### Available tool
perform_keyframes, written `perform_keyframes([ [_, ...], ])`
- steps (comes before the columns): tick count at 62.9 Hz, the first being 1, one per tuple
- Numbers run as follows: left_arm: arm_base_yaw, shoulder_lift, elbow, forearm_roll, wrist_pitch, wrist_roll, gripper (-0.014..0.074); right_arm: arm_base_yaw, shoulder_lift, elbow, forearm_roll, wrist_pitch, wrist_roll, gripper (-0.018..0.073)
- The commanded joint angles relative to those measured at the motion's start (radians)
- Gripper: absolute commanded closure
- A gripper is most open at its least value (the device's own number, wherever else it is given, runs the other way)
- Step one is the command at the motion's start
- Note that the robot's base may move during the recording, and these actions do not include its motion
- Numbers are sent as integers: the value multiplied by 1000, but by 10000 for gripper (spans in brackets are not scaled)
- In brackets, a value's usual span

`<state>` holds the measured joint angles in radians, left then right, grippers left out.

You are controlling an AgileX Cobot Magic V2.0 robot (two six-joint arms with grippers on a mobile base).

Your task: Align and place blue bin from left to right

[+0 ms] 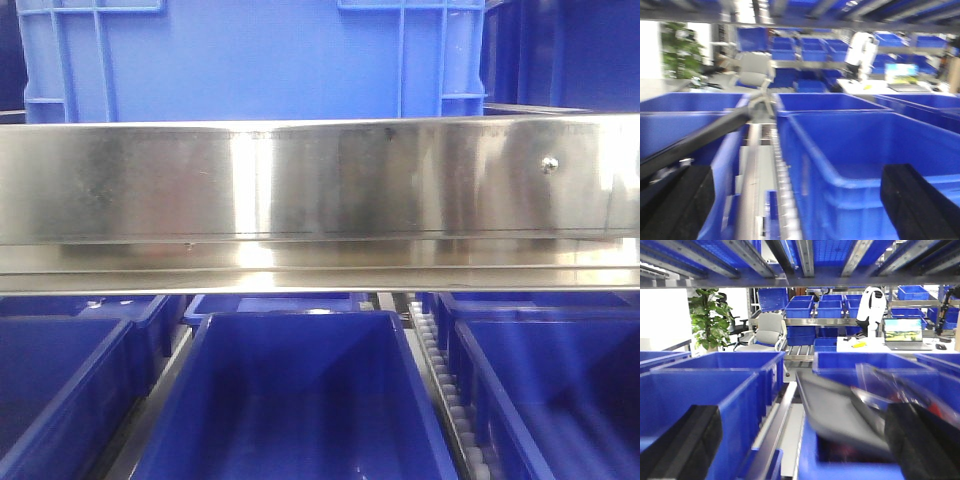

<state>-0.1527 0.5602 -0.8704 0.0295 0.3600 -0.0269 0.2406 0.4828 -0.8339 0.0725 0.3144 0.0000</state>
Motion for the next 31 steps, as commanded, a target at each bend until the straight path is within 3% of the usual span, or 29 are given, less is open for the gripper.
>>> perform_keyframes([
  [1,-46,85,-88,8,43,4,19,27,68,-89,-7,12,-9,-10],
  [19,-102,433,-465,10,271,4,41,225,397,-420,-25,172,-11,-10],
  [31,-102,653,-708,10,436,-1,41,257,657,-690,-25,408,-11,-10],
])
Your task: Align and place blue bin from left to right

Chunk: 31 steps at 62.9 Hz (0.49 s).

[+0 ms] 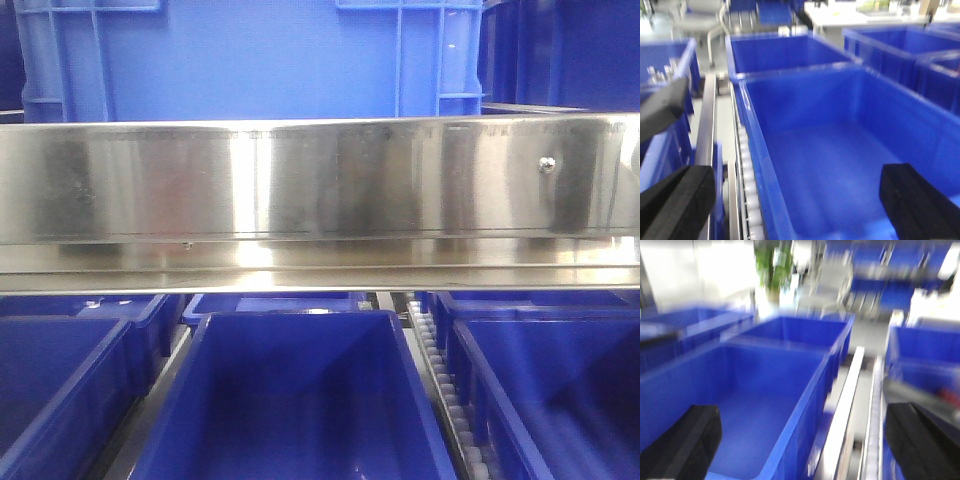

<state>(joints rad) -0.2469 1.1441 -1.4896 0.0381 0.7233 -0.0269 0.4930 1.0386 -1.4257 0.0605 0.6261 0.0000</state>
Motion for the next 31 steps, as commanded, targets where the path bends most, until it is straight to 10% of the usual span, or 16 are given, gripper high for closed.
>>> perform_keyframes([
  [1,-7,84,-105,3,84,-1,41,4,120,-119,-13,114,-11,-10],
  [31,-7,586,-660,133,488,-66,41,4,681,-765,-13,595,20,-10],
])
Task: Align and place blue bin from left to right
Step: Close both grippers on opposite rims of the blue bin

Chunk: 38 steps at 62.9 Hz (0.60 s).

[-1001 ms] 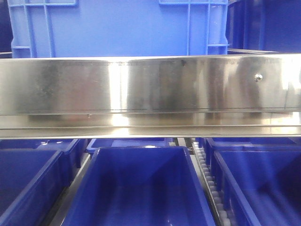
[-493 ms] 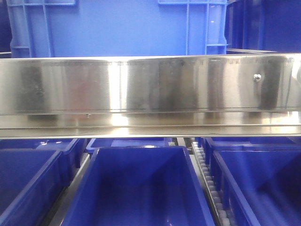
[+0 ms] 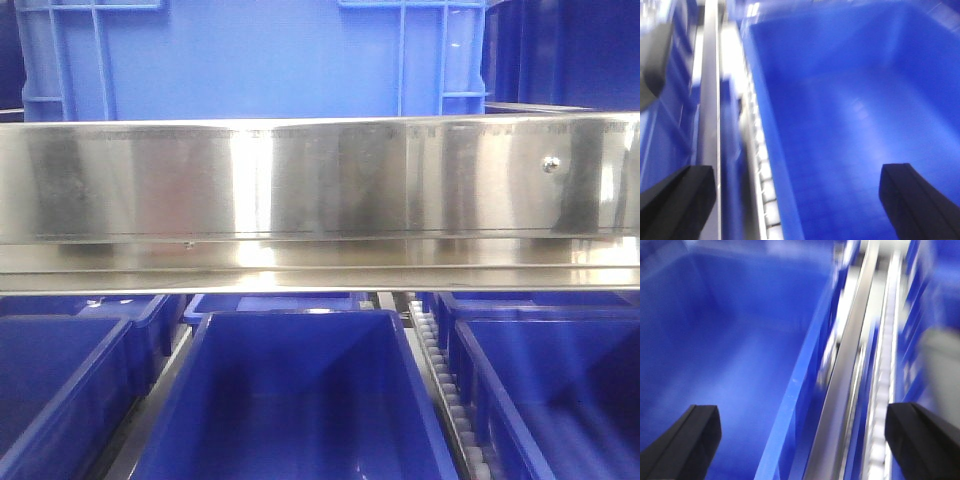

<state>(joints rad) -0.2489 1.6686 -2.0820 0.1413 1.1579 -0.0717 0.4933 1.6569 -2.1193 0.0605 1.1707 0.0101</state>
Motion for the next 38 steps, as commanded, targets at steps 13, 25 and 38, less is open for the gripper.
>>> perform_keyframes([
  [13,15,180,-155,41,63,-63,41,4,192,-158,-13,50,48,-10],
  [25,36,226,-155,37,63,-66,41,4,268,-159,-13,20,52,-10],
  [38,62,264,-155,-8,37,-66,41,4,322,-159,1,-42,52,-10],
])
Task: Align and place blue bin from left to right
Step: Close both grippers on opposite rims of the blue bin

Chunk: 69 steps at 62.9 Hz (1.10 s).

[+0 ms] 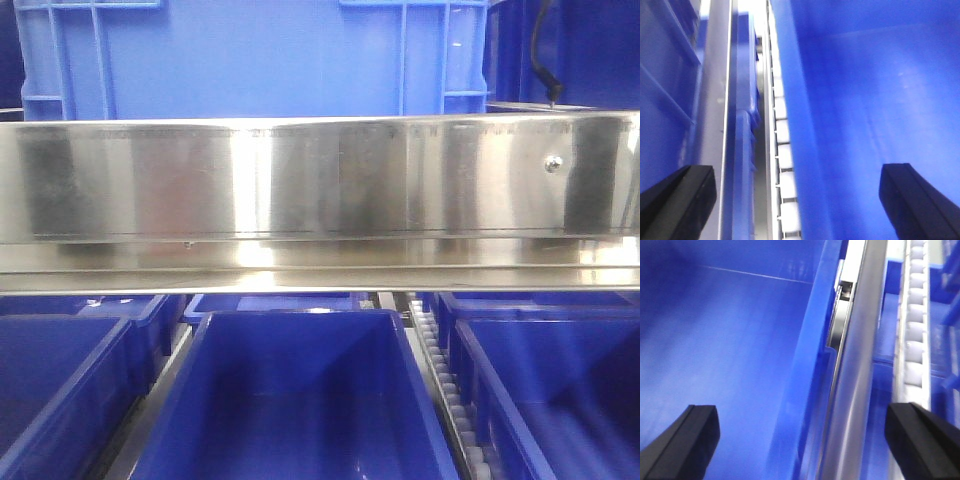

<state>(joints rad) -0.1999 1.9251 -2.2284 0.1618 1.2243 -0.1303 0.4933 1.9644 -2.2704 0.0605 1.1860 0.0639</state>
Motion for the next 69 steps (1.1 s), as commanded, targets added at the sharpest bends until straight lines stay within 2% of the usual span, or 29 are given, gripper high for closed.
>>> perform_keyframes([
  [1,17,10,-9,-34,-30,-7,41,4,18,-8,6,-62,-2,-10],
  [9,27,29,-9,-69,-30,-7,41,8,41,-8,16,-80,-2,-10],
  [35,27,59,-9,-80,-45,-7,42,8,84,-8,23,-111,-2,-10],
  [41,27,64,-9,-82,-43,-7,70,8,92,-8,24,-111,-2,22],
  [45,27,63,-9,-91,-39,-7,122,8,92,-8,31,-111,-2,96],
  [49,27,63,-9,-94,-42,-7,237,8,92,-8,33,-111,-2,203],
  [54,27,63,-9,-103,-49,-7,419,8,92,-8,38,-108,-2,398],
  [57,27,63,-9,-107,-51,-7,568,8,92,-8,50,-104,-2,536],
  [59,27,63,-9,-107,-51,-7,708,8,92,-8,55,-103,-2,634],
  [62,27,63,-9,-107,-51,-7,706,8,92,-8,57,-102,-2,725],
  [69,27,63,-9,-139,-62,-7,707,8,92,-8,61,-102,8,711],
])
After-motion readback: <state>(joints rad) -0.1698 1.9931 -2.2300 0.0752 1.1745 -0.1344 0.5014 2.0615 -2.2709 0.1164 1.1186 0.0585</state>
